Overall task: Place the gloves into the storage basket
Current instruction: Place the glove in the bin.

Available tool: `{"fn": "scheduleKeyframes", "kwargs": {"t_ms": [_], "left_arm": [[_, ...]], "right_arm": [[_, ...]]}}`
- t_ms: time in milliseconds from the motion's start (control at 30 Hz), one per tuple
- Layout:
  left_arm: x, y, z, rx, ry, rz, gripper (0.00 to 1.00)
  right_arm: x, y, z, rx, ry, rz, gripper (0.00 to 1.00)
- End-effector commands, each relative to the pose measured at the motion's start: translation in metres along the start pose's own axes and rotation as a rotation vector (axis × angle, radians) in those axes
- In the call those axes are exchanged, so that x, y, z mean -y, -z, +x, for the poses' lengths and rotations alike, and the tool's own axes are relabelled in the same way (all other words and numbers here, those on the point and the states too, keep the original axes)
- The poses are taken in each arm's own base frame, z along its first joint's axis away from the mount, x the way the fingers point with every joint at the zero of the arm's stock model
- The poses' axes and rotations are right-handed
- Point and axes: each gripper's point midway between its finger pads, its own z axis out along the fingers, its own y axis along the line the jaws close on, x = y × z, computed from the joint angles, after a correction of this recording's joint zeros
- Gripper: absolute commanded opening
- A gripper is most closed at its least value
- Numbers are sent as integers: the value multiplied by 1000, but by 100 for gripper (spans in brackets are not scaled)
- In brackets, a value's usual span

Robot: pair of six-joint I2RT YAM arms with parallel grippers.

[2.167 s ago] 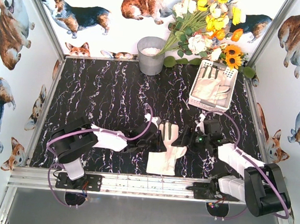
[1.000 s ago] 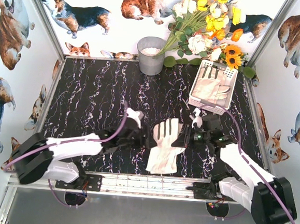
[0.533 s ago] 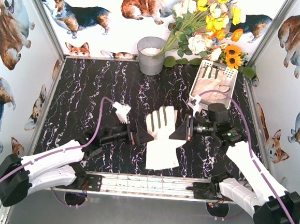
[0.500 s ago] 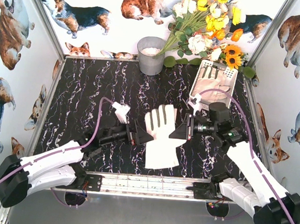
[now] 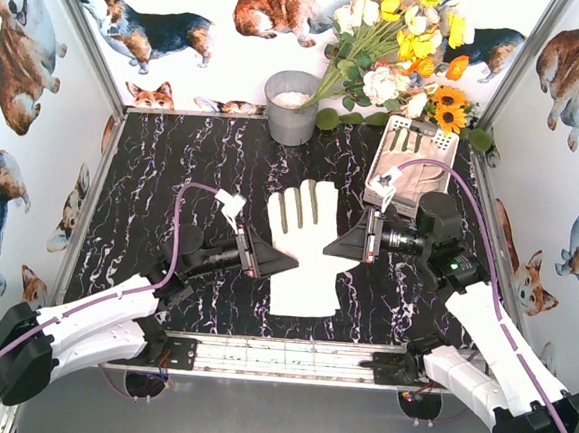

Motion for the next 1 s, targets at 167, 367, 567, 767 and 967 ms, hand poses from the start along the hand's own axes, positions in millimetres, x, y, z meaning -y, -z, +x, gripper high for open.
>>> {"fn": "scheduleKeyframes", "kwargs": {"t_ms": [167,367,567,767,967], "left_arm": [[7,5,-21,128,-6,13,33],[-27,-3,-34,148,-73,-217,1],[-51,-34,-51,116,-164,-367,0],[-74,-88,-77,67,-274,-469,0],[-107,-142,-93,8,-354,-536,0]], "right_arm": [[-4,5,-18,81,97,66,0],[52,18,-23,137,38,387,0],[108,49,-35,215,-10,743,0],[138,77,-57,301,25,930,0],[164,104,-81,387,21,1008,0]]}}
